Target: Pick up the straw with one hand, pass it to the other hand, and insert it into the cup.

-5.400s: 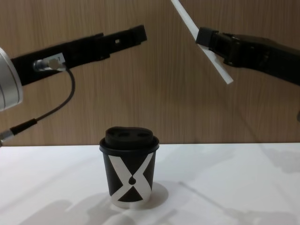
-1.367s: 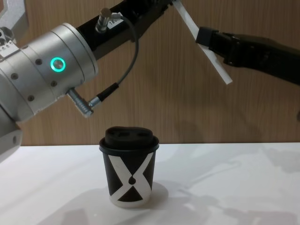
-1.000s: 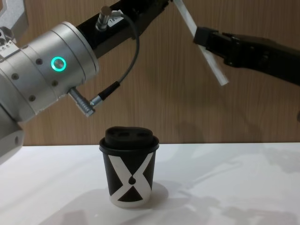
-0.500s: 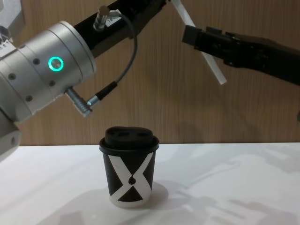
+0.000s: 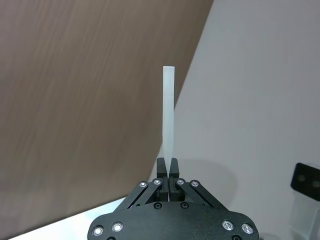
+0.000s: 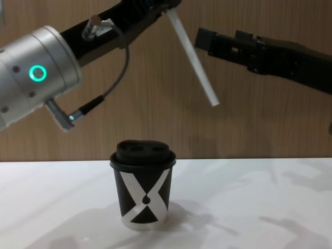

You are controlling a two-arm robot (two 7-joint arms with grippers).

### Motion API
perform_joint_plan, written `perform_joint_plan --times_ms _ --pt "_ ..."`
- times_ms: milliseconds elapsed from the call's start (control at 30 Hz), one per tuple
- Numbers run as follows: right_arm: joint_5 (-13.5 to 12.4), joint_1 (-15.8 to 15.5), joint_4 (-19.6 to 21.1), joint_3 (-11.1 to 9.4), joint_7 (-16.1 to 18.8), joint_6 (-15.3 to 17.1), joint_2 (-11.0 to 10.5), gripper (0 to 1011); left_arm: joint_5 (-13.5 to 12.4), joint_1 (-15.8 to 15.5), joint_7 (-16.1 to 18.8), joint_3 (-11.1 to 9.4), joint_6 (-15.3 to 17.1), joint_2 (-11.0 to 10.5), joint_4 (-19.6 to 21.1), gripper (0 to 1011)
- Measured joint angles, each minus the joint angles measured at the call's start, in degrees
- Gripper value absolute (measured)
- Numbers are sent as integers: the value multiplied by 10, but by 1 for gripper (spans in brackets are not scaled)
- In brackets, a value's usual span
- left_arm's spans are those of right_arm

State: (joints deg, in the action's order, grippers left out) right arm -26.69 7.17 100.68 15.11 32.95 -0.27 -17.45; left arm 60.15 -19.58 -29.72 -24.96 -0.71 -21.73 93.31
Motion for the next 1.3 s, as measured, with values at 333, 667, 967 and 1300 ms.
perform_joint_plan --times_ms 333,667,967,1300 --pt "0 0 0 0 0 0 0 1001 -34 9 38 7 1 -32 19 7" --pt "0 0 0 0 0 0 0 1001 -74 21 74 14 6 -61 39 8" --pt "0 0 0 0 0 0 0 1001 -91 28 86 21 6 -70 44 8" --pt "0 0 0 0 0 0 0 1001 -97 29 83 24 -2 -63 31 8"
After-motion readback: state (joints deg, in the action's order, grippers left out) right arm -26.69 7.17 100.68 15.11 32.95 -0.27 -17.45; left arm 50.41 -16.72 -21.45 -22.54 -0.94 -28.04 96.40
